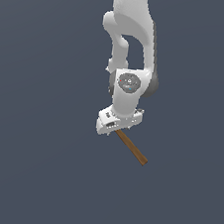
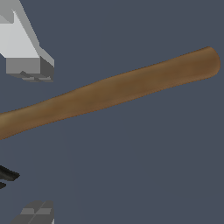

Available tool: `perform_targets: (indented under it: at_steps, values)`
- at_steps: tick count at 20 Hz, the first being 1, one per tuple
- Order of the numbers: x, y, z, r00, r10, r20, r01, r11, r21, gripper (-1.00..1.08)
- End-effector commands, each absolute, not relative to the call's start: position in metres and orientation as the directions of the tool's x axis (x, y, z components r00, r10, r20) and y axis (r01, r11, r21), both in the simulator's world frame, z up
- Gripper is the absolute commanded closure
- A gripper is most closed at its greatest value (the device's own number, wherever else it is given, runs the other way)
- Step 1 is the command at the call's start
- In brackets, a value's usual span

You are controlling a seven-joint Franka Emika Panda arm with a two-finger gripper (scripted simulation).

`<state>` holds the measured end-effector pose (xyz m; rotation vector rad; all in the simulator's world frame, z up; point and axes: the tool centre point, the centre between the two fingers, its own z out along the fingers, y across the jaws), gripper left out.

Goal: Pick up the object and move it to a goal position.

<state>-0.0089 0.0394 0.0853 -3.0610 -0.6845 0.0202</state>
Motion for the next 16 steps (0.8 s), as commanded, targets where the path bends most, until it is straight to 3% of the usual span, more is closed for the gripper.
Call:
perform_targets:
  at_steps: [1, 16]
  values:
    - [-0.008, 0.044, 0.078, 0.878, 0.478, -0.007, 0.478, -0.879, -0.004, -0.92]
    - [-0.008, 0.051, 0.062, 0.832, 0.554, -0.001, 0.554, -0.832, -0.001, -0.92]
